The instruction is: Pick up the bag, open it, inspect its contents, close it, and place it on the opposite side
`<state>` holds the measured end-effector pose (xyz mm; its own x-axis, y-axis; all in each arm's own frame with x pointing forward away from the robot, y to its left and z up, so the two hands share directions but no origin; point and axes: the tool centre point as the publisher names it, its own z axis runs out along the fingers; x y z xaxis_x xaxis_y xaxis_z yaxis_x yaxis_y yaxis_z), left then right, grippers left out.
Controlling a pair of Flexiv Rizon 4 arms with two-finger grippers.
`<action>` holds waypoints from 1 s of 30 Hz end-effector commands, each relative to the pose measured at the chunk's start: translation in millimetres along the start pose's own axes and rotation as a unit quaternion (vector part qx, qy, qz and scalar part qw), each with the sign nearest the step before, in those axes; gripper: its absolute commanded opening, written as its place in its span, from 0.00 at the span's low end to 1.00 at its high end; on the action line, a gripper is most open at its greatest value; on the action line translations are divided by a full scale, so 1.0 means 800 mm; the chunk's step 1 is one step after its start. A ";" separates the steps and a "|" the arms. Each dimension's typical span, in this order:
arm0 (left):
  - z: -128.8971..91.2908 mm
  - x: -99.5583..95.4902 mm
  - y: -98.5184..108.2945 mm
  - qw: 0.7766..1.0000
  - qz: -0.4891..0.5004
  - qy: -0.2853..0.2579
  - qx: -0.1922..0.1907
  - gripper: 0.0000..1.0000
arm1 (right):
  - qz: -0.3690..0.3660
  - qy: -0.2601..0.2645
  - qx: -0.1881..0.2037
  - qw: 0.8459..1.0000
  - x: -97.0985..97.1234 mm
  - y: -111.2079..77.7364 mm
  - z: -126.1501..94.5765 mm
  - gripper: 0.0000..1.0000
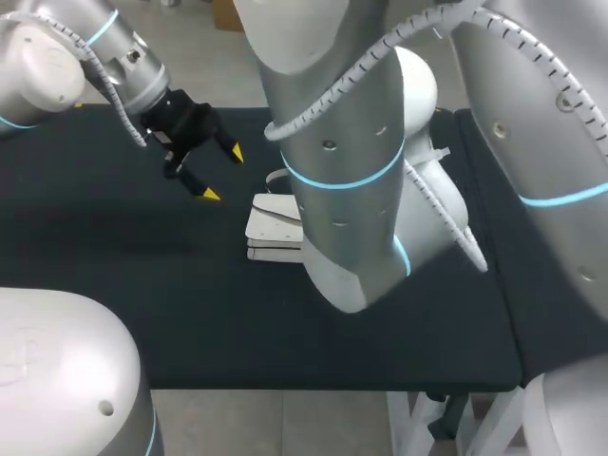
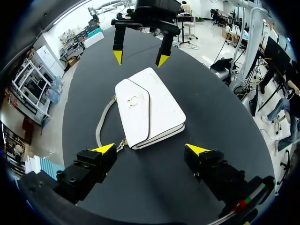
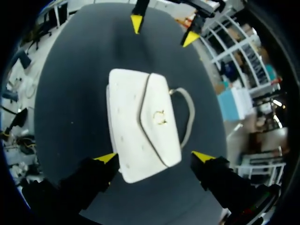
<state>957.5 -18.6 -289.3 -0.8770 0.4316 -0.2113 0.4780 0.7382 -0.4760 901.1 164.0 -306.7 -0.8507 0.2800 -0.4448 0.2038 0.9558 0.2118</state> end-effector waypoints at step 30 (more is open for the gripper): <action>0.002 -0.006 -0.009 1.000 -0.001 0.009 -0.009 1.00 | 0.126 0.232 -0.269 0.926 -0.068 -0.053 -0.011 1.00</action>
<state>958.2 -26.0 -286.4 -0.8772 0.4382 -0.1964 0.4768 0.7466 -0.4639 931.5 114.4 -285.1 -0.8255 0.5104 -0.2410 0.3472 0.7958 0.4961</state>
